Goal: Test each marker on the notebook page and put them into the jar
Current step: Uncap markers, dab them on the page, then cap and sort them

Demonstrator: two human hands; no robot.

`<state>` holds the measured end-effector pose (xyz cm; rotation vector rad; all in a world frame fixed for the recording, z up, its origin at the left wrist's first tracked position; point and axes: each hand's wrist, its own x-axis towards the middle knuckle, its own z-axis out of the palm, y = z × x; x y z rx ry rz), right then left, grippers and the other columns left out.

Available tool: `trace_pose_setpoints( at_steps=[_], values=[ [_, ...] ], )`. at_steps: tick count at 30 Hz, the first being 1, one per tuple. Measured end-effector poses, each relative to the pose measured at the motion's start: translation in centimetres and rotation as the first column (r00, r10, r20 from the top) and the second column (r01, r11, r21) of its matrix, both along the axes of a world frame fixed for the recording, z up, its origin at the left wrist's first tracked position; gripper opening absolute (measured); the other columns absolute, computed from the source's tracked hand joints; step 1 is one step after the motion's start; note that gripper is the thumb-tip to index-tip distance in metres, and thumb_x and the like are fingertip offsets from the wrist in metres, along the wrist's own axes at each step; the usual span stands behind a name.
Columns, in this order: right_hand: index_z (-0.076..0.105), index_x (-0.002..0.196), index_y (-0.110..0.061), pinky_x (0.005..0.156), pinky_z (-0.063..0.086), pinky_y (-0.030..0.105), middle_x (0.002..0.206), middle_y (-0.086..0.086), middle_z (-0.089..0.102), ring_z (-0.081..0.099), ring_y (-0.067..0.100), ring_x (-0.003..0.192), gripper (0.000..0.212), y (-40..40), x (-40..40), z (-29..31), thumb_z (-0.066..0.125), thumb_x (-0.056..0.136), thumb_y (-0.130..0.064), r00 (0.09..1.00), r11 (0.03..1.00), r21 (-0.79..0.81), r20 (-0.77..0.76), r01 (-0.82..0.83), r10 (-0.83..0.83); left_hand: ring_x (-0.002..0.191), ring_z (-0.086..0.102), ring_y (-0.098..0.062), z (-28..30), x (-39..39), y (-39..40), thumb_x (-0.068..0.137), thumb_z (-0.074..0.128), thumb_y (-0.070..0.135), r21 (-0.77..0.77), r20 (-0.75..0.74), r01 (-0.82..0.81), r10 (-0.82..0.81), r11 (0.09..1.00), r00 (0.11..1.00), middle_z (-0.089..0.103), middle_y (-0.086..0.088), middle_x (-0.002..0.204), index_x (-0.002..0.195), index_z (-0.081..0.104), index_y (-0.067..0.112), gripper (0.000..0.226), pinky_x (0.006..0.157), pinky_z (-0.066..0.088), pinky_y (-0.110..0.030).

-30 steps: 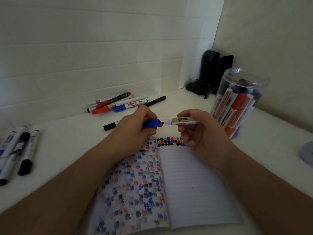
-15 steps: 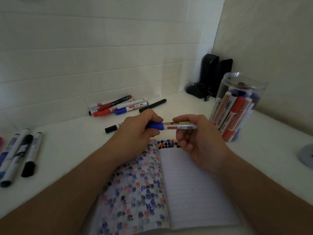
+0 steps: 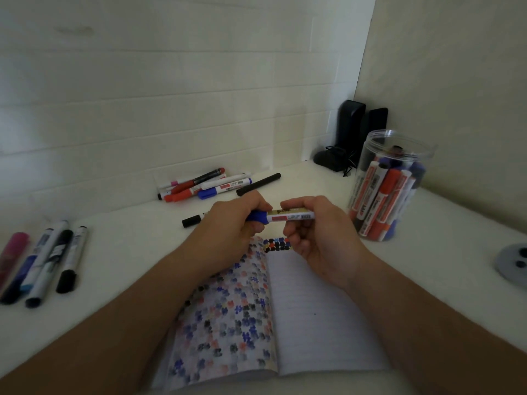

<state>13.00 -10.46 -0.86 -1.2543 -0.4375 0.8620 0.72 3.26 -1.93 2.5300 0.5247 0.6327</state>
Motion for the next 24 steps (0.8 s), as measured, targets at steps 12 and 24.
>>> trace_pose_setpoints(
  at_steps=[12, 24],
  values=[
    [0.046, 0.145, -0.04, 0.101, 0.044, 0.03, 0.128, -0.016, 0.057, 0.047, 0.007, 0.119, 0.055, 0.0, -3.7, -2.5, 0.064, 0.095, -0.052, 0.184, 0.902, -0.416, 0.884, -0.113, 0.43, 0.081, 0.049, -0.008, -1.6, -10.1, 2.9, 0.102, 0.05, 0.039, 0.216, -0.07, -0.454, 0.478, 0.864, 0.876, 0.048, 0.01, 0.089, 0.11, 0.064, 0.027, 0.021, 0.071, 0.036, -0.027],
    [0.067, 0.126, -0.039, 0.103, 0.042, 0.041, 0.127, -0.015, 0.053, 0.039, 0.014, 0.119, 0.081, -0.4, -4.6, -2.7, 0.019, 0.076, -0.081, -0.048, 0.852, -0.515, 0.857, -0.088, 0.513, 0.107, 0.054, -0.028, -1.8, -17.2, 4.8, 0.093, 0.044, 0.049, 0.617, -0.216, -0.57, 0.813, 0.543, 0.54, 0.07, 0.005, 0.108, 0.115, 0.068, 0.043, 0.033, 0.098, 0.038, -0.045]
  ],
)
